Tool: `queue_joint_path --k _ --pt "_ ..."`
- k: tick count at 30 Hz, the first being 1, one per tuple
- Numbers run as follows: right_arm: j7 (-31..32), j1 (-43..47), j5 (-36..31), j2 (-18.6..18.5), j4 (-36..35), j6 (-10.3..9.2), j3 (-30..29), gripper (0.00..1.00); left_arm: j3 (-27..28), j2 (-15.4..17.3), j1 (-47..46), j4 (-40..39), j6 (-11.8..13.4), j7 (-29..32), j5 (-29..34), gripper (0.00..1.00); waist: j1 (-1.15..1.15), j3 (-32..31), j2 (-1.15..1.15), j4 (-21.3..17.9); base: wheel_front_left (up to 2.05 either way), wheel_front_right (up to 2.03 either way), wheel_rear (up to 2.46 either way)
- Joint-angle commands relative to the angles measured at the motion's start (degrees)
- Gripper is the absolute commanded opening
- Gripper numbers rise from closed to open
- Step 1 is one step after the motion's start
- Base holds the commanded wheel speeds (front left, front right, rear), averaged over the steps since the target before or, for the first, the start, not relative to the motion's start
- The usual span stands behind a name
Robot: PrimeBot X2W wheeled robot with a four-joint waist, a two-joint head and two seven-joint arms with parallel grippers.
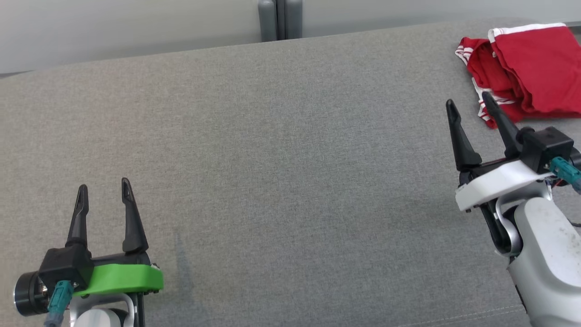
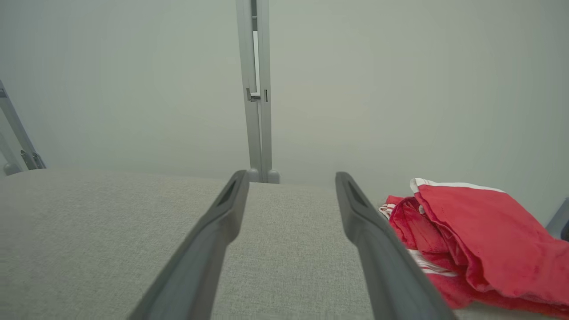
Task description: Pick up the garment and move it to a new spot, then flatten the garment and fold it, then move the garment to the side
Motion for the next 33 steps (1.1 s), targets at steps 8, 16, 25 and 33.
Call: queue_joint_path --k 8,16,25,33 --pt "-0.14 8.92 -2.85 2.78 -4.35 -0.09 -4.26 1.00 0.22 -0.58 0.24 3.31 -1.49 -0.15 -0.09 1.00 0.00 -2.59 0.00 1.42 0.00 0.00 0.00" --pt "-0.14 15.29 -4.84 6.37 -7.57 -0.08 -6.58 1.00 0.73 -0.85 0.01 5.32 -2.48 -0.15 0.44 1.00 0.00 -4.67 0.00 2.08 0.00 0.00 0.00" --pt "-0.14 19.27 -5.82 9.21 -10.24 -0.08 -9.02 1.00 1.55 -1.24 1.26 6.27 -2.50 -0.16 0.62 1.00 0.00 -6.40 0.00 2.15 0.00 0.00 0.00" --pt "1.20 20.98 -6.53 10.38 -11.59 -0.09 -10.79 1.00 1.12 -0.76 0.63 7.45 -2.89 -0.16 1.27 1.00 0.00 -6.49 0.00 2.95 0.00 0.00 0.00"
